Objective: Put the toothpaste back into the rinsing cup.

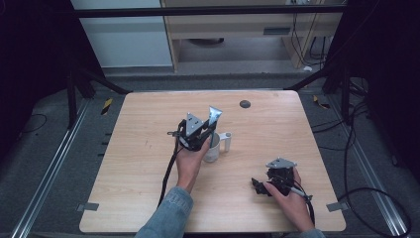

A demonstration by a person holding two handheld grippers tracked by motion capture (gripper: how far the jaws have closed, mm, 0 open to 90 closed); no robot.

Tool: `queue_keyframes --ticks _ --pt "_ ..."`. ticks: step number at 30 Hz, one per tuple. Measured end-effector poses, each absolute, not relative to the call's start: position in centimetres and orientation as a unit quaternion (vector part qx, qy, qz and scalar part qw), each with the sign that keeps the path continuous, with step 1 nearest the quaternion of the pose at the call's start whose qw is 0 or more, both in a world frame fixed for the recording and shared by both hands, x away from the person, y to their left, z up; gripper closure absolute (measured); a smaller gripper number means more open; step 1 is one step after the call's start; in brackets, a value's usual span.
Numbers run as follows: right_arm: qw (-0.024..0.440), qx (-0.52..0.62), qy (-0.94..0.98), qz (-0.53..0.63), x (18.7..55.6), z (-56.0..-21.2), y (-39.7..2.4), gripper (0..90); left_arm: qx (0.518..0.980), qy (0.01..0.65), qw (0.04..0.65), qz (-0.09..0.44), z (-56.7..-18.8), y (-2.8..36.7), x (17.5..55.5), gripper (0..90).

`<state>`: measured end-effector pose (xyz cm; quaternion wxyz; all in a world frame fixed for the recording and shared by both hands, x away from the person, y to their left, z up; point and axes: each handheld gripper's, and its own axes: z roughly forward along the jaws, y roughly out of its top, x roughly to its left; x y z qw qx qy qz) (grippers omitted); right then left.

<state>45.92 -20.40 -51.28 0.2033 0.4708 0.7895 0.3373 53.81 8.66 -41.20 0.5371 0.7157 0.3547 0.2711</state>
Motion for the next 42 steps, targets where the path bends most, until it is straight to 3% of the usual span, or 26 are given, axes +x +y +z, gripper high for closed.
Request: queue_keyframes --ticks 42 --pt "0.204 0.470 0.790 0.337 45.9 -51.3 -20.4 0.4 0.728 0.358 0.522 0.264 -42.7 8.1 53.4 76.2"
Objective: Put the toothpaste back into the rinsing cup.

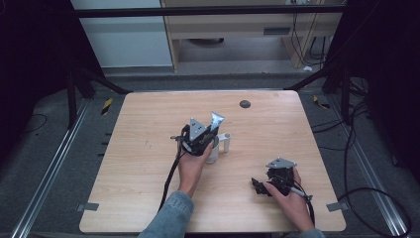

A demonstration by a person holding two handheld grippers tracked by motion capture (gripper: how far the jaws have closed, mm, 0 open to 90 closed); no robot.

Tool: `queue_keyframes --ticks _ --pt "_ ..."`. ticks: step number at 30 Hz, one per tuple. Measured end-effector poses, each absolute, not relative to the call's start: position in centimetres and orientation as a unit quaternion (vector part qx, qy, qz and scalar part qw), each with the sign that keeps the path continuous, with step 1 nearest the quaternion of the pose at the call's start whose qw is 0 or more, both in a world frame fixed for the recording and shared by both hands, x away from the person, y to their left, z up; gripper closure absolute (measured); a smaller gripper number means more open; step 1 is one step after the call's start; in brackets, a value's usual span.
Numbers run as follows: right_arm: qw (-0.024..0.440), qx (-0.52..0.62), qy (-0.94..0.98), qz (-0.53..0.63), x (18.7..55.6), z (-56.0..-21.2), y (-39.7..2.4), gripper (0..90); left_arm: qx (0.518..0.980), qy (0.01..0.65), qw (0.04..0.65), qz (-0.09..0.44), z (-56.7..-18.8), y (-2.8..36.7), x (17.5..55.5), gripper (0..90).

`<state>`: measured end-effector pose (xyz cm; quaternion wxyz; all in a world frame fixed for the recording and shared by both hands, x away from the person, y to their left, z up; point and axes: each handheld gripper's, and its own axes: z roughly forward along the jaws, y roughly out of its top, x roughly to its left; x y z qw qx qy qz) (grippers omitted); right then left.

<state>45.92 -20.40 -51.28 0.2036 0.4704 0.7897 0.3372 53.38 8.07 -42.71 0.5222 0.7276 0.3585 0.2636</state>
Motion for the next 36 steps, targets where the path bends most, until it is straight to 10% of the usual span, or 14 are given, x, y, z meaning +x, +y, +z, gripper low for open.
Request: queue_keyframes --ticks 36 --pt "0.204 0.470 0.790 0.337 45.93 -51.28 -20.41 0.4 0.727 0.364 0.520 0.262 -42.62 8.03 53.42 67.9"
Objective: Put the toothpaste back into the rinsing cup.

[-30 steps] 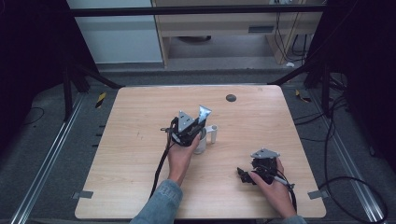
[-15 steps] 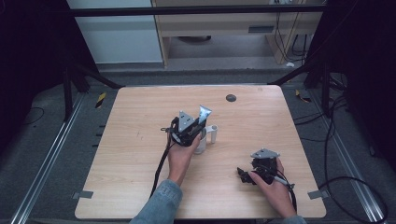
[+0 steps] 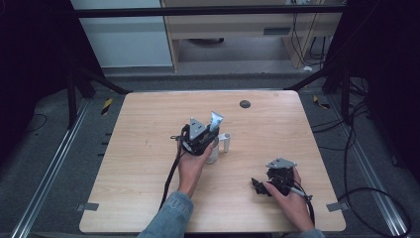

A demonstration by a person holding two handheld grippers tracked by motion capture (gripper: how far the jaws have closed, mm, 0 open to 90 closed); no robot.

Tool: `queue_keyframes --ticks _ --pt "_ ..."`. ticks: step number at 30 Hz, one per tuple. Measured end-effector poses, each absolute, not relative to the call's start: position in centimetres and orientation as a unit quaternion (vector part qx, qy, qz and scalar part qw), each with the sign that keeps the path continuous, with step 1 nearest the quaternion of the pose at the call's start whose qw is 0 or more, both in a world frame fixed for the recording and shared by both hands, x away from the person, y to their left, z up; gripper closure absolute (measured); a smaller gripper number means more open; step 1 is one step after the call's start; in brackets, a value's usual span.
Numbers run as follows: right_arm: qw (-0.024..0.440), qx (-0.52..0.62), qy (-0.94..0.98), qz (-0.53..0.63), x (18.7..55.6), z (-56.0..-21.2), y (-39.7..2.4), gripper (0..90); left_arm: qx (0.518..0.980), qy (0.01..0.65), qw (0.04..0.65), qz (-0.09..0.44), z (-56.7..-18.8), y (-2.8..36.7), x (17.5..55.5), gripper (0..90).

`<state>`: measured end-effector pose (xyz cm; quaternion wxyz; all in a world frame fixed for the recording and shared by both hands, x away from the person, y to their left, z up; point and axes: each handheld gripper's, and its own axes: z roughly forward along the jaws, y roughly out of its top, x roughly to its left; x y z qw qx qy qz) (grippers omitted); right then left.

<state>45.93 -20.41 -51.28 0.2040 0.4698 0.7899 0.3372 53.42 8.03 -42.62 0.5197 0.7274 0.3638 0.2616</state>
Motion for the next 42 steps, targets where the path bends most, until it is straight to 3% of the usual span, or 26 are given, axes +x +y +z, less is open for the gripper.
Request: queue_keyframes --ticks 22,42 --pt "0.204 0.470 0.790 0.337 45.93 -51.28 -20.41 0.4 0.728 0.372 0.510 0.269 -42.59 8.13 53.35 49.8" --pt "0.203 0.470 0.790 0.337 45.92 -51.28 -20.40 0.4 0.758 0.383 0.473 0.233 -42.16 8.82 52.95 18.8"
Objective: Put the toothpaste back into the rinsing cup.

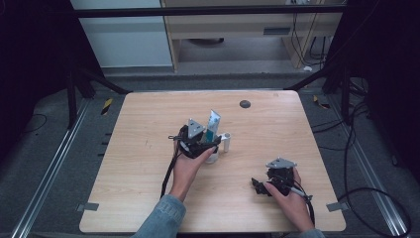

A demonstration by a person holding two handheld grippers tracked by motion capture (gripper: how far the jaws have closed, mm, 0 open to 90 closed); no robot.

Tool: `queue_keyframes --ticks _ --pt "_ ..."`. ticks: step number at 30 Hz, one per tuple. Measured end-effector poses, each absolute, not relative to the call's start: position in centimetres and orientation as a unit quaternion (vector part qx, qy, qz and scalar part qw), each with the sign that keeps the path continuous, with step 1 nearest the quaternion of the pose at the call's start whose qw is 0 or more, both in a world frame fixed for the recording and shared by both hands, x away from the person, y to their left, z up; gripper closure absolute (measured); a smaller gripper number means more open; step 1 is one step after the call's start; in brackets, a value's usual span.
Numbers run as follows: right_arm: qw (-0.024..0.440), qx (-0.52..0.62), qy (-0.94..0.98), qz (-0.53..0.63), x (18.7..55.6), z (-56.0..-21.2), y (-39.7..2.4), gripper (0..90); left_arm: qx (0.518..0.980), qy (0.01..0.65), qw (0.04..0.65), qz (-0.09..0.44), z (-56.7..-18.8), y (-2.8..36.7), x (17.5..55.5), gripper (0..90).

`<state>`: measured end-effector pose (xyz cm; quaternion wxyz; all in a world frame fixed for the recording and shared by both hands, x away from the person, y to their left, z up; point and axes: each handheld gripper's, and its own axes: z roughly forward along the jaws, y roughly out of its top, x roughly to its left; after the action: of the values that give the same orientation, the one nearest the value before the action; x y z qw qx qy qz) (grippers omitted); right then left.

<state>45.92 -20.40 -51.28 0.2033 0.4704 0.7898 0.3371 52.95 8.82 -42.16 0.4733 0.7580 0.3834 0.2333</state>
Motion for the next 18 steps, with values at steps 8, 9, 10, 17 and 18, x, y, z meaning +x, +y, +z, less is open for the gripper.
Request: queue_keyframes --ticks 8,9,10,17,18 --pt "0.203 0.470 0.790 0.337 45.9 -51.3 -20.4 0.4 0.774 0.369 0.466 0.220 -41.8 9.6 52.4 13.3" --pt "0.203 0.471 0.790 0.337 45.9 -51.3 -20.4 0.4 0.775 0.368 0.466 0.218 -41.8 9.7 52.3 13.2" --pt "0.203 0.471 0.790 0.337 45.9 -51.3 -20.4 0.4 0.775 0.368 0.467 0.216 -41.8 9.8 52.3 12.8" --pt "0.205 0.470 0.790 0.337 45.9 -51.3 -20.4 0.4 0.779 0.359 0.466 0.215 -41.2 10.6 51.7 11.3" --pt "0.204 0.471 0.790 0.337 45.9 -51.3 -20.4 0.5 0.781 0.358 0.466 0.214 -41.0 10.7 51.6 11.0"
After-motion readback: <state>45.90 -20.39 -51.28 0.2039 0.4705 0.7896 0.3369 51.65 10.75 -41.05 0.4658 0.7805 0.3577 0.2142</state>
